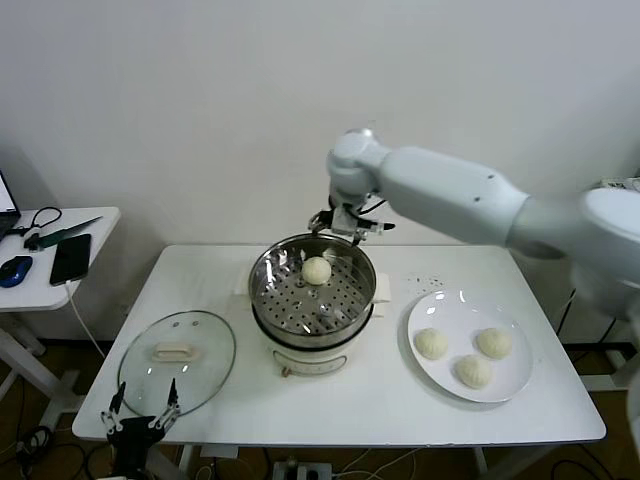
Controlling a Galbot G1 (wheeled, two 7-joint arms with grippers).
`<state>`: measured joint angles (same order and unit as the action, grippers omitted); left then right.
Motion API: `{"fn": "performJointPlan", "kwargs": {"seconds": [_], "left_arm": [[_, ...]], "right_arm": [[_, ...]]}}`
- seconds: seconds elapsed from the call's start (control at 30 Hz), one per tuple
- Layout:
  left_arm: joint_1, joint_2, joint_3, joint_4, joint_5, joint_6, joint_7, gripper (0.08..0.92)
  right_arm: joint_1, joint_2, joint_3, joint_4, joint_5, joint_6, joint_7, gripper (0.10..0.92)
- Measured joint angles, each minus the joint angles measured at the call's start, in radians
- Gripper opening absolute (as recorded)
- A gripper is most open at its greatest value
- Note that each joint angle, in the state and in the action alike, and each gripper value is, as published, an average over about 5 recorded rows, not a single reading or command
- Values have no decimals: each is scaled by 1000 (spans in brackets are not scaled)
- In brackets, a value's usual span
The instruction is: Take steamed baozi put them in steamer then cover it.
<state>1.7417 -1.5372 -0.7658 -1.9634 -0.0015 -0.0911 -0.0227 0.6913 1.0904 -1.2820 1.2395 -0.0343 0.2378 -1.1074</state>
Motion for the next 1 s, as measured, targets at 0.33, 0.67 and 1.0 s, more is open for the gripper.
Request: {"fn": "performJointPlan", "kwargs": {"seconds": [0.33,0.67,1.0], "left_arm": [[22,-2,11,-27,-2,6,-8,823],[38,-2,9,-43,2,13,-13,823],[37,-10,8,-34,6,17,-19,823]], "right_arm": [[44,-278,-121,114,333,-319,47,823],[-177,-452,-27,155,325,-461,74,823],[-422,-455,119,106,242,-519,98,823]]}}
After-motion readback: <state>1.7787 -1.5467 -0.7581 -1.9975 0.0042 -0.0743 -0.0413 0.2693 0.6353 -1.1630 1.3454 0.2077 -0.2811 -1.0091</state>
